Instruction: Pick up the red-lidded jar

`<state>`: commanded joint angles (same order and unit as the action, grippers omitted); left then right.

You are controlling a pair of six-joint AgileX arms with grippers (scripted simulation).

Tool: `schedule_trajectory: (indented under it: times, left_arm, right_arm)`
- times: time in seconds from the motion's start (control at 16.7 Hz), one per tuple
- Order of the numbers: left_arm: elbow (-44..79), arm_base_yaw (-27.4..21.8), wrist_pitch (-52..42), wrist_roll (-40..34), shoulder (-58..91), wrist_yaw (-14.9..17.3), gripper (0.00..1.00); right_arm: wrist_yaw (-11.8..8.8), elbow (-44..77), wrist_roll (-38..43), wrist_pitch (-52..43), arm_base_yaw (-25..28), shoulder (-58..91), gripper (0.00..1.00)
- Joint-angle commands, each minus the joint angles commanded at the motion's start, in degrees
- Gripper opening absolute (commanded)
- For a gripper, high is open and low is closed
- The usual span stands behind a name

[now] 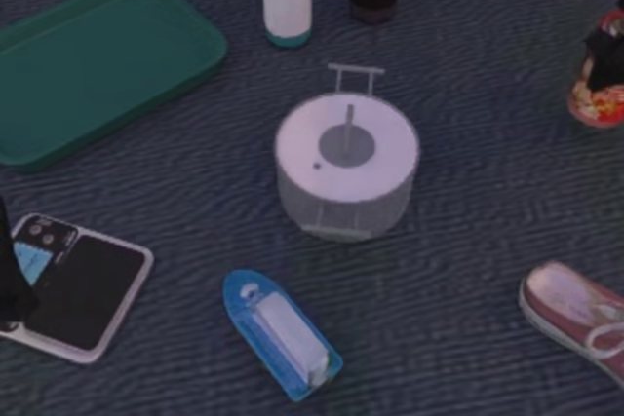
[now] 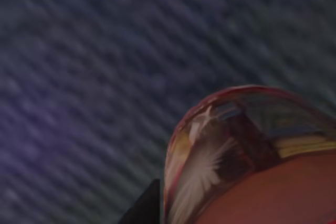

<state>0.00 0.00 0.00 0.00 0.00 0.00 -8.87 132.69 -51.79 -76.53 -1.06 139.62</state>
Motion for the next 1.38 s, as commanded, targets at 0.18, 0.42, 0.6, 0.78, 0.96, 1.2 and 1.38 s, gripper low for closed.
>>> schedule_trajectory:
  times: [0.18, 0.42, 0.6, 0.78, 0.96, 1.2, 1.38]
  left_arm:
    - [0.0, 0.0, 0.0, 0.0, 0.0, 0.0, 1.0]
    - [0.0, 0.0, 0.0, 0.0, 0.0, 0.0, 1.0]
    - [0.0, 0.0, 0.0, 0.0, 0.0, 0.0, 1.0]
    - [0.0, 0.0, 0.0, 0.0, 0.0, 0.0, 1.0]
    - [0.0, 0.0, 0.0, 0.0, 0.0, 0.0, 1.0]
    - [0.0, 0.0, 0.0, 0.0, 0.0, 0.0, 1.0]
    - [0.0, 0.0, 0.0, 0.0, 0.0, 0.0, 1.0]
  right_arm:
    - [-0.1, -9.6, -0.1, -0.1, 0.1, -10.3, 0.0]
    - [-0.2, -19.0, -0.1, -0.7, 0.2, -19.6, 0.0]
    - [-0.2, -20.2, -0.1, -0.9, 0.2, -20.7, 0.0]
    - [-0.2, -20.0, 0.1, -0.8, -0.1, -20.6, 0.0]
    - [0.6, -21.0, 3.9, 0.0, 1.1, -20.5, 0.0]
    - [2.9, -24.0, 16.5, 3.3, 4.8, -20.8, 0.0]
    - [5.4, -26.7, 31.0, 7.0, 8.5, -21.7, 0.0]
